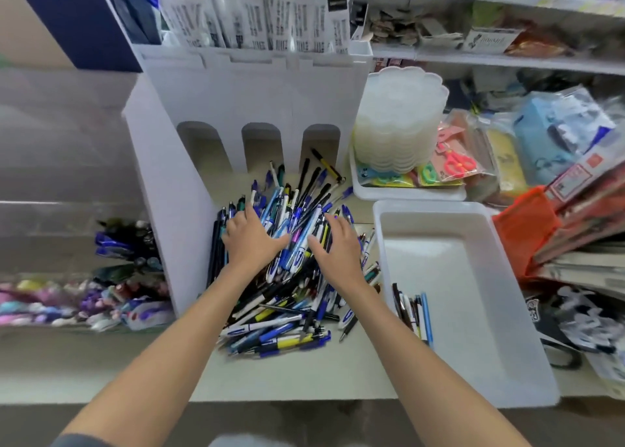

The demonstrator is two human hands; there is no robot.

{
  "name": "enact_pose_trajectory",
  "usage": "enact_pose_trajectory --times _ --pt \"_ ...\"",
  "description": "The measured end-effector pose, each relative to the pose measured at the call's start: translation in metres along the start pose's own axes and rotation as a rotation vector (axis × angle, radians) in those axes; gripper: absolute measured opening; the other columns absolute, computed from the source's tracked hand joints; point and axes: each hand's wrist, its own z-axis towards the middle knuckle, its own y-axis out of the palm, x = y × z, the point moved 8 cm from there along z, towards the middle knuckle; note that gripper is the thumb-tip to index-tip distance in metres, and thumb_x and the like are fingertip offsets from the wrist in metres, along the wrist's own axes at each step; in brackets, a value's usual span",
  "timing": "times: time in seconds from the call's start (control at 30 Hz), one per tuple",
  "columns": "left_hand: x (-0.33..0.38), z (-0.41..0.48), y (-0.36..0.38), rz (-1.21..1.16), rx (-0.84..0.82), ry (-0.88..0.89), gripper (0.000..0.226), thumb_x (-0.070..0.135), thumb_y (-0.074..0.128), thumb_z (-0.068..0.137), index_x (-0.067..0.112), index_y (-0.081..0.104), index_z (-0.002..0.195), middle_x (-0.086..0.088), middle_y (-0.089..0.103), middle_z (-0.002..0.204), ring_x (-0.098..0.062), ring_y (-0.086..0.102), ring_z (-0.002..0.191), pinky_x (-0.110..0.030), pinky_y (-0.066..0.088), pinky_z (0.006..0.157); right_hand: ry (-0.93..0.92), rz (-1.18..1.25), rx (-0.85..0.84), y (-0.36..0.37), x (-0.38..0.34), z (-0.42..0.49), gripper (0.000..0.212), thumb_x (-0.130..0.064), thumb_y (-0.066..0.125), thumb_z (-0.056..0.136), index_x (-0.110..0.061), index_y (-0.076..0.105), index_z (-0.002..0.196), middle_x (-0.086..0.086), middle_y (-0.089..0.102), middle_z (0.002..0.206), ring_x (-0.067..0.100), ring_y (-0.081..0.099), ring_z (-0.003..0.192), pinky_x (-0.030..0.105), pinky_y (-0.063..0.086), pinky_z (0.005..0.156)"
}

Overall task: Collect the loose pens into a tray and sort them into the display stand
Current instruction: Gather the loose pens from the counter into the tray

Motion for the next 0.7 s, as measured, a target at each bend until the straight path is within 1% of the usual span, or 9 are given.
enact_pose_trajectory --times 0.1,0.17,0.23,0.37,0.5,0.57,0.7 --pt "0.0 0.007 0.001 0.017 -0.052 -0.036 0.099 0.063 0.068 0.079 0.008 0.027 0.151 -0.017 0.031 0.153 -0.037 0.027 0.141 -0.05 0.031 0.11 -0.014 -0.003 -0.015 0.013 -0.001 0.0 0.063 -0.051 0.049 0.097 -0.026 0.03 0.152 0.003 0.023 0.16 0.019 0.014 0.149 0.045 0.013 0.121" --pt "-0.001 0.011 0.001 0.021 -0.071 -0.038 0.088 0.06 0.066 0.083 0.01 0.034 0.148 -0.018 0.034 0.15 -0.037 0.03 0.138 -0.049 0.033 0.108 -0.021 -0.024 0.001 0.017 -0.003 0.0 0.062 -0.052 0.05 0.097 -0.025 0.033 0.151 0.003 0.024 0.16 0.02 0.015 0.148 0.045 0.011 0.122" --pt "0.001 0.014 0.001 0.032 -0.089 -0.034 0.083 0.057 0.066 0.084 0.01 0.037 0.146 -0.017 0.034 0.148 -0.037 0.032 0.136 -0.05 0.035 0.106 -0.02 -0.031 0.019 0.018 -0.004 0.0 0.06 -0.051 0.05 0.097 -0.024 0.037 0.149 0.004 0.025 0.159 0.021 0.016 0.148 0.045 0.01 0.122" --pt "0.007 0.018 0.004 0.117 -0.156 -0.043 0.082 0.052 0.071 0.08 0.006 0.04 0.14 -0.018 0.035 0.145 -0.038 0.033 0.135 -0.051 0.038 0.105 -0.025 -0.029 0.052 0.016 -0.006 0.0 0.057 -0.049 0.052 0.097 -0.022 0.043 0.146 0.005 0.028 0.157 0.022 0.02 0.146 0.046 0.012 0.121" --pt "0.005 0.022 0.005 0.116 -0.179 -0.059 0.085 0.05 0.075 0.077 0.004 0.038 0.139 -0.02 0.038 0.142 -0.039 0.042 0.129 -0.051 0.042 0.103 -0.019 -0.024 0.073 0.015 -0.005 0.002 0.054 -0.048 0.052 0.096 -0.021 0.046 0.143 0.004 0.031 0.155 0.022 0.022 0.144 0.043 0.013 0.12" --pt "0.001 0.021 0.004 0.093 -0.17 -0.091 0.092 0.051 0.076 0.076 0.003 0.033 0.141 -0.022 0.036 0.144 -0.039 0.037 0.132 -0.05 0.041 0.105 -0.016 -0.016 0.084 0.016 -0.003 0.002 0.054 -0.048 0.053 0.096 -0.021 0.047 0.143 0.004 0.032 0.154 0.022 0.022 0.144 0.045 0.014 0.12" --pt "-0.01 0.015 0.005 0.065 -0.118 -0.101 0.094 0.062 0.07 0.079 0.005 0.032 0.144 -0.022 0.027 0.151 -0.039 0.025 0.139 -0.051 0.034 0.108 -0.011 0.006 0.095 0.018 -0.002 0.001 0.054 -0.047 0.054 0.096 -0.022 0.048 0.142 0.003 0.031 0.154 0.021 0.02 0.144 0.046 0.014 0.12"
